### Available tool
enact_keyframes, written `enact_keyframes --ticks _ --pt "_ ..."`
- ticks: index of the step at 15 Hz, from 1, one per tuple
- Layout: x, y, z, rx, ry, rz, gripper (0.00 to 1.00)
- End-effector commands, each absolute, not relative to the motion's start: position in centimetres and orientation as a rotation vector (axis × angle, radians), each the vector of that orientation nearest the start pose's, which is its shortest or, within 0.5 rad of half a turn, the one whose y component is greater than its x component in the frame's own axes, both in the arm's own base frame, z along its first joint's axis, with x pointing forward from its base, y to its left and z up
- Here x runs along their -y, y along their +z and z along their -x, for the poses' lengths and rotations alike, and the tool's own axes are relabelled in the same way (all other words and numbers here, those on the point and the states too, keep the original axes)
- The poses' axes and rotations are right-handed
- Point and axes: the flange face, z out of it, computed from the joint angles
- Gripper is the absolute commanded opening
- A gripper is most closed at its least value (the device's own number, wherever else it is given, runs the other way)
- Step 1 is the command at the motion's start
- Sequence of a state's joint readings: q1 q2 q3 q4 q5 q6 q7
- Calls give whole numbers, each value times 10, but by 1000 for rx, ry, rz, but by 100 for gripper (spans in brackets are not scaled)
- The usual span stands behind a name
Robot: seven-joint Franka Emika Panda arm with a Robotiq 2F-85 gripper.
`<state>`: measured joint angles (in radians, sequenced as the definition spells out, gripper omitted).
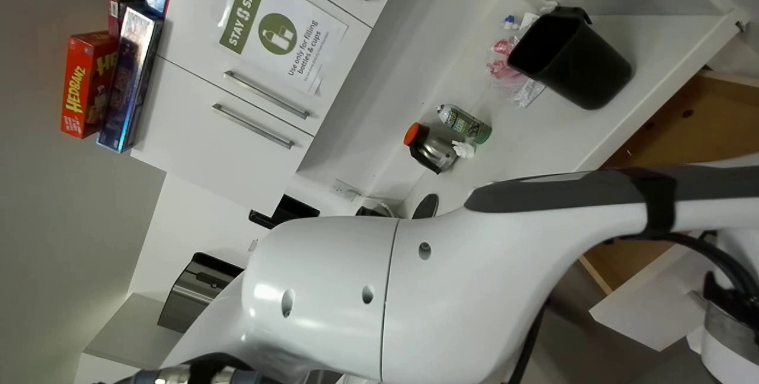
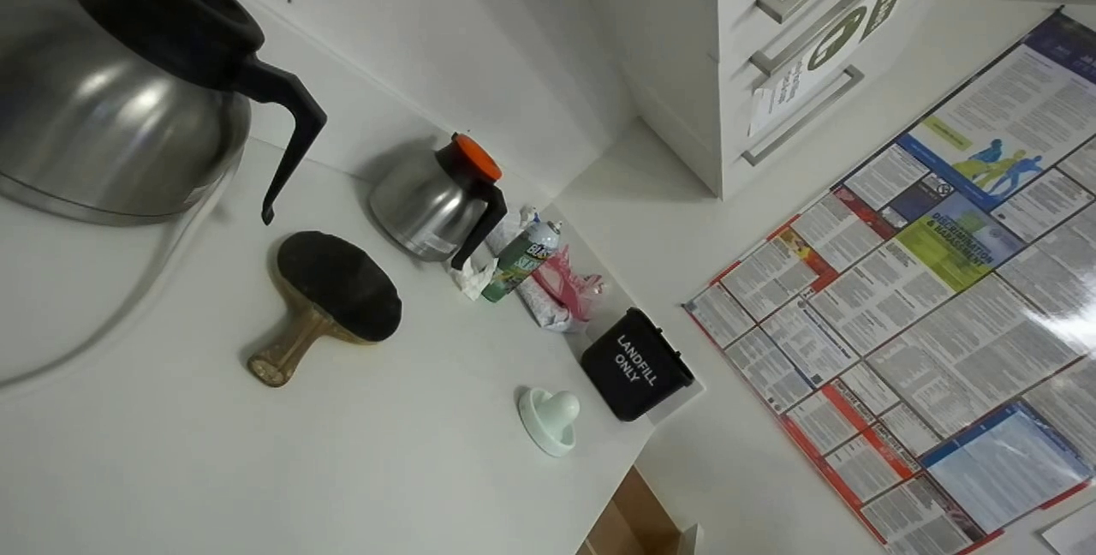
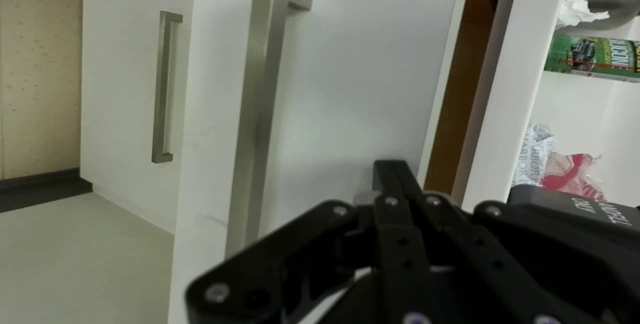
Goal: Open the topmost drawer, remove the white object from the drawer and place it on the counter, close the open drawer
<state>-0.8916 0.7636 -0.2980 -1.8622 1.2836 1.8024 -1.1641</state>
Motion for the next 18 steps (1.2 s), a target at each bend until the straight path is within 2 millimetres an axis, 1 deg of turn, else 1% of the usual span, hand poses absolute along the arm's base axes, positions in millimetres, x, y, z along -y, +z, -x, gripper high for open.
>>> enact_keyframes --ticks 1,5,9,13,18 --pt "503 101 -289 -910 -628 1988 1" --pt "500 93 -294 -891 -658 1966 0" --pt "491 87 -309 -877 -710 1926 0" --pt "474 80 -334 -811 -778 1891 0" --pt "449 74 -376 -748 -822 1855 0"
